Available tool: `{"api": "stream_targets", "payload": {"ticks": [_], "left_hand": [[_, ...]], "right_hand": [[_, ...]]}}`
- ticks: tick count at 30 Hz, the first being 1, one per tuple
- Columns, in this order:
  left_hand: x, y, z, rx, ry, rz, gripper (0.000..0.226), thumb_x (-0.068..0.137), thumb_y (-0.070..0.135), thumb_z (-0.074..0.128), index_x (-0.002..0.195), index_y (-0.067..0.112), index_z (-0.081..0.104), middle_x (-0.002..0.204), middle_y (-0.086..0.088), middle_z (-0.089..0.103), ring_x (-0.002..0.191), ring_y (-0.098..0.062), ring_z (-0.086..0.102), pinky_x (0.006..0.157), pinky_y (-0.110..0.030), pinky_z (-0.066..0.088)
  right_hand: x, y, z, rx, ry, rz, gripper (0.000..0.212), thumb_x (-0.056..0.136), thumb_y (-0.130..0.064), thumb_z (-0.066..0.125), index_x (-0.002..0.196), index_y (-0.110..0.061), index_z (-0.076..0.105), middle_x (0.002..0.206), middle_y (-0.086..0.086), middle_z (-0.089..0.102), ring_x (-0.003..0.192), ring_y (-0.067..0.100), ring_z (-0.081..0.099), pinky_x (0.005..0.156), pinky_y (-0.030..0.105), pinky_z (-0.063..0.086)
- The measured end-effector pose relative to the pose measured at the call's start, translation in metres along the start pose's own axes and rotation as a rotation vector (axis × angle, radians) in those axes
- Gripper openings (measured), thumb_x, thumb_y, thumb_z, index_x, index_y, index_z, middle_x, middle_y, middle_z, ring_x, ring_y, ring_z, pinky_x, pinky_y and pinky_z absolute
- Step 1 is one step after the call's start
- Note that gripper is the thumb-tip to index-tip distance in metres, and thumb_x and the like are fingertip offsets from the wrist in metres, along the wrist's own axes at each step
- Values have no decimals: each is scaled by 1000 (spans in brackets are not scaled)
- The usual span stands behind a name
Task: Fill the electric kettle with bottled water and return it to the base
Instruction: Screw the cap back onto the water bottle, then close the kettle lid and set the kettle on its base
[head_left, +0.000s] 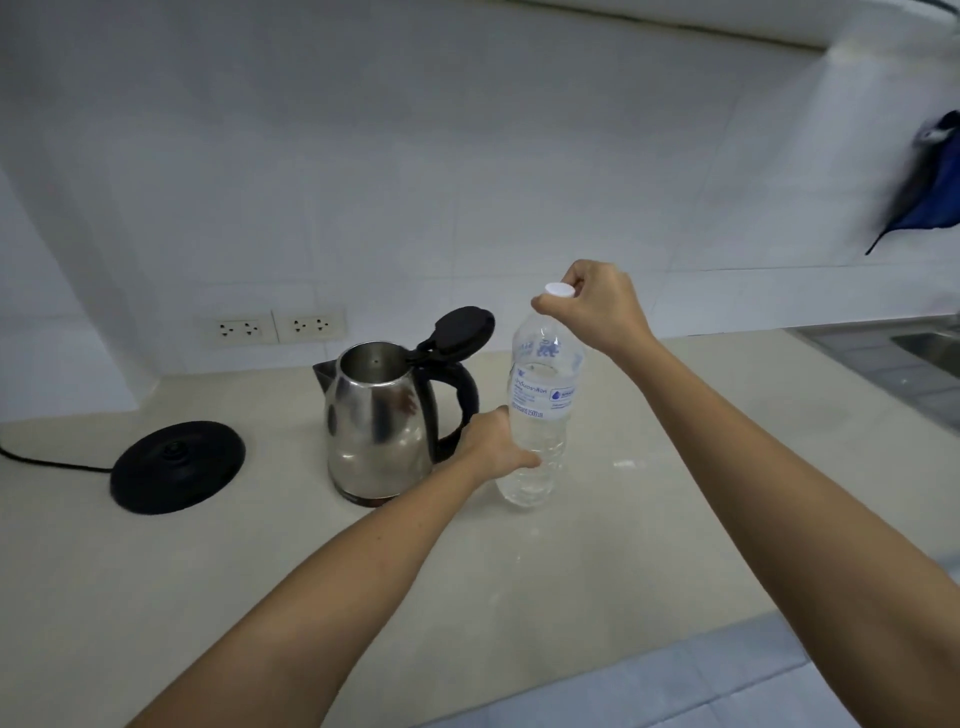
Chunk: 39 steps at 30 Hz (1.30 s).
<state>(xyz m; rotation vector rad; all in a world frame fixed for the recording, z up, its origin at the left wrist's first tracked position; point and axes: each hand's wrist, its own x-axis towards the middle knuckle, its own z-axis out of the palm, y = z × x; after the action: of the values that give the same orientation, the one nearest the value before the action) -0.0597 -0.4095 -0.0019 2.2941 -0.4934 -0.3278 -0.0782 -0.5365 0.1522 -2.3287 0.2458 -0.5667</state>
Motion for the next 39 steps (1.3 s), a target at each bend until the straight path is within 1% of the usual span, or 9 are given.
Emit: {"api": "stream_targets", "payload": {"ticks": [5, 10, 19, 23, 27, 29, 32, 36, 39], "left_hand": [[31, 16, 24, -62, 3, -29, 63, 78, 33, 73, 134, 19, 48, 125, -3, 64, 118, -25, 58, 98, -35, 47], [42, 32, 37, -278, -31, -44, 61, 85, 22, 67, 141, 18, 42, 136, 0, 56, 126, -18, 52, 97, -25, 40], [50, 33, 47, -296, -22, -81, 69, 84, 26, 65, 147, 19, 35, 146, 1, 46, 136, -18, 44, 111, -38, 38], [40, 20, 31, -327, 130, -42, 35, 91, 9, 59, 126, 8, 58, 123, -7, 65, 109, -15, 62, 89, -20, 45], [12, -3, 8, -350, 426, 46, 14, 91, 8, 61, 104, 10, 67, 95, -2, 71, 87, -8, 65, 84, -20, 50], [-7, -16, -6, -314, 583, 51, 10, 90, 10, 63, 99, 13, 68, 86, 3, 69, 78, 0, 62, 79, -20, 52], [-34, -36, -30, -181, 842, 64, 10, 86, 13, 67, 95, 18, 65, 83, 4, 65, 76, -5, 58, 73, -27, 52], [-57, -67, -62, -25, 1039, -138, 50, 78, 31, 76, 120, 16, 54, 114, 1, 59, 109, -18, 53, 94, -35, 47], [-61, -89, -84, -240, 813, -318, 96, 75, 43, 79, 149, 13, 26, 153, -6, 33, 140, -24, 33, 115, -41, 32]], "right_hand": [[31, 34, -11, -40, -6, 2, 28, 72, -30, 72, 74, -10, 52, 63, -4, 49, 56, 13, 44, 50, 25, 33], [53, 56, -12, -66, -47, 0, 27, 72, -31, 72, 77, -9, 56, 70, 1, 55, 62, 17, 50, 51, 26, 37], [65, 81, -16, -29, -65, 69, 30, 75, -33, 71, 91, -13, 55, 72, -1, 55, 67, 19, 54, 52, 26, 37], [49, 74, -8, -324, 134, -63, 40, 82, -34, 63, 117, -21, 47, 74, 1, 59, 69, 26, 53, 59, 29, 36], [18, 58, 32, -150, 98, -287, 23, 93, -30, 54, 107, -12, 57, 52, -3, 45, 56, 23, 51, 54, 31, 39], [6, 51, 57, 40, -24, -178, 25, 93, -31, 53, 107, -10, 57, 59, -1, 54, 68, 25, 61, 65, 35, 48], [-5, 39, 84, 321, -223, 87, 50, 95, -45, 50, 129, -9, 49, 99, 1, 63, 102, 22, 61, 86, 30, 44], [-14, 19, 104, 478, -336, 63, 49, 99, -42, 43, 140, -14, 40, 112, -4, 58, 107, 13, 55, 87, 22, 35], [-12, -4, 115, 525, -286, -4, 41, 101, -36, 42, 137, -16, 42, 110, -3, 58, 105, 16, 55, 87, 22, 36]]}}
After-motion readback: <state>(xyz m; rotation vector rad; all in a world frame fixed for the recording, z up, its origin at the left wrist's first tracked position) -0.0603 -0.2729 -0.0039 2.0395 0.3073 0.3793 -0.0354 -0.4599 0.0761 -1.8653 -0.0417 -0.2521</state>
